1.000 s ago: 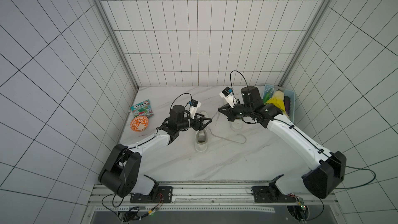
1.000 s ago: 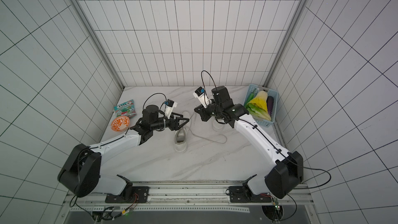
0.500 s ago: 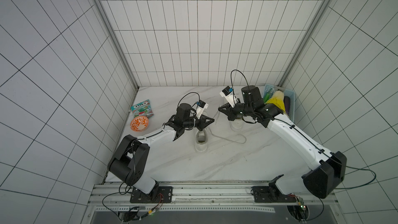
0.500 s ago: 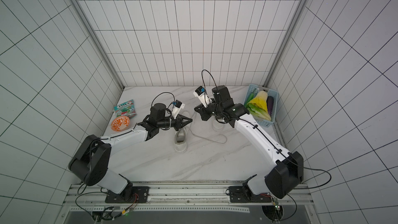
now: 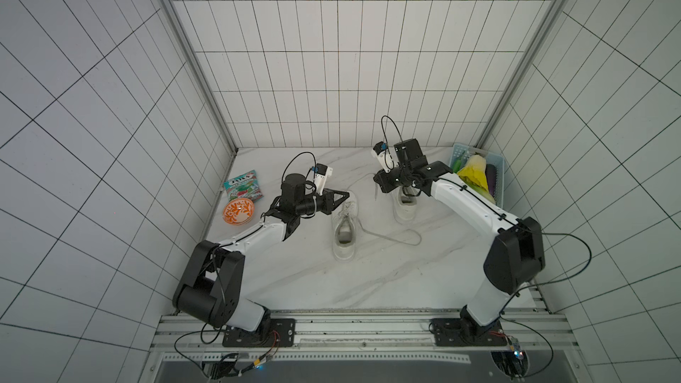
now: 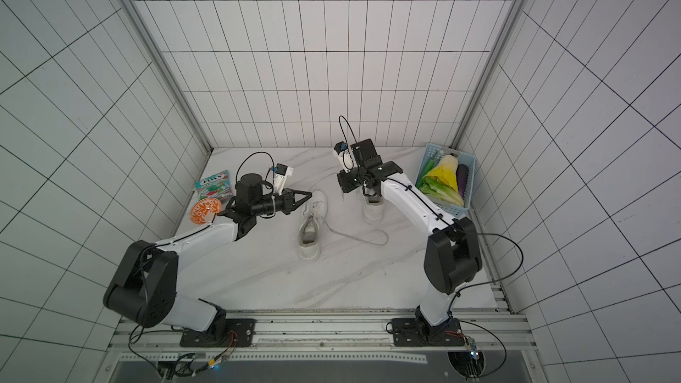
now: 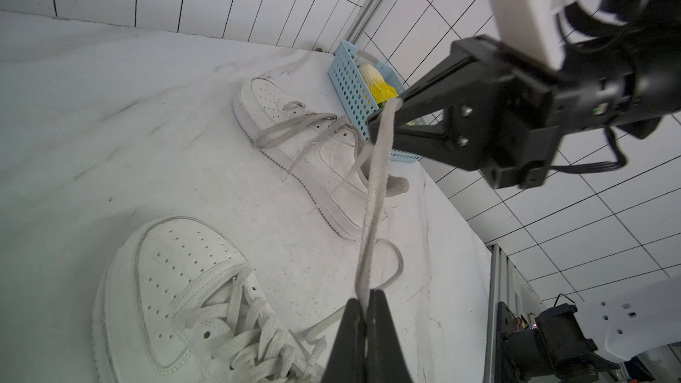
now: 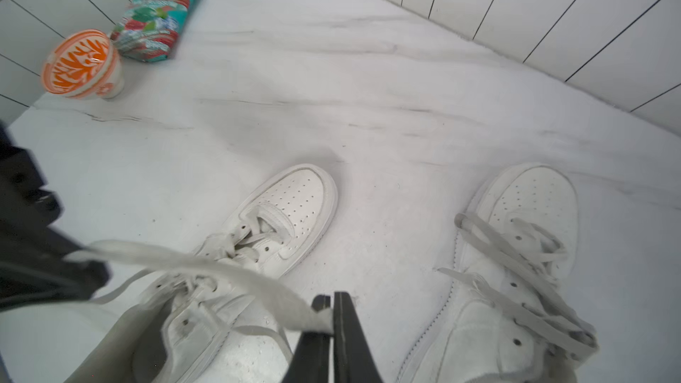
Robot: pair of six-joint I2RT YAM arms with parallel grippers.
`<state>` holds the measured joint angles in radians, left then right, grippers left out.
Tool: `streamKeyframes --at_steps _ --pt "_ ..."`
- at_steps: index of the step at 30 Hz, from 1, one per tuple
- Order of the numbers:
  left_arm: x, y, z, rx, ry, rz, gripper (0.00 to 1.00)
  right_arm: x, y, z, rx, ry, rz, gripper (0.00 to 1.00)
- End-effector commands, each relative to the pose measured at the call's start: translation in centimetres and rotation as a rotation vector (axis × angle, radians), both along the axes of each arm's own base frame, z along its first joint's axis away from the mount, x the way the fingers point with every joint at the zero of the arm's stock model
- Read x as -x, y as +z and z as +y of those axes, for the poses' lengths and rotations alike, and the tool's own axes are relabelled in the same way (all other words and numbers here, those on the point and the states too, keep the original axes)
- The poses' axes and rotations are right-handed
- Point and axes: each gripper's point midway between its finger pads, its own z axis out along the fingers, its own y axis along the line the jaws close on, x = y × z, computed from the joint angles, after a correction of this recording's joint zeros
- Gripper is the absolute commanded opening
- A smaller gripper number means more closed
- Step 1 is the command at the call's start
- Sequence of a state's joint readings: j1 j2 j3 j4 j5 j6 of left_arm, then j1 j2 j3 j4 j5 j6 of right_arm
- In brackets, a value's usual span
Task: Tie the shoes
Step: Cross the shoelace with the shoelace.
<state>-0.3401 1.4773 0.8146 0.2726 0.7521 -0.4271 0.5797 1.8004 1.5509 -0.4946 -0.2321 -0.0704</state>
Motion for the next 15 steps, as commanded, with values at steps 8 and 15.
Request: streamKeyframes --at_steps 8,15 --pt "-0.1 0.1 -0.1 0.088 -0.034 0.12 0.0 -2.1 -0.1 -8.9 0.113 -0.323 0.048 0.54" --pt "0.0 0.5 -0.6 0.121 -0.075 0.135 0.06 6.3 -0.3 -10.1 0.073 -0.271 0.063 0.61"
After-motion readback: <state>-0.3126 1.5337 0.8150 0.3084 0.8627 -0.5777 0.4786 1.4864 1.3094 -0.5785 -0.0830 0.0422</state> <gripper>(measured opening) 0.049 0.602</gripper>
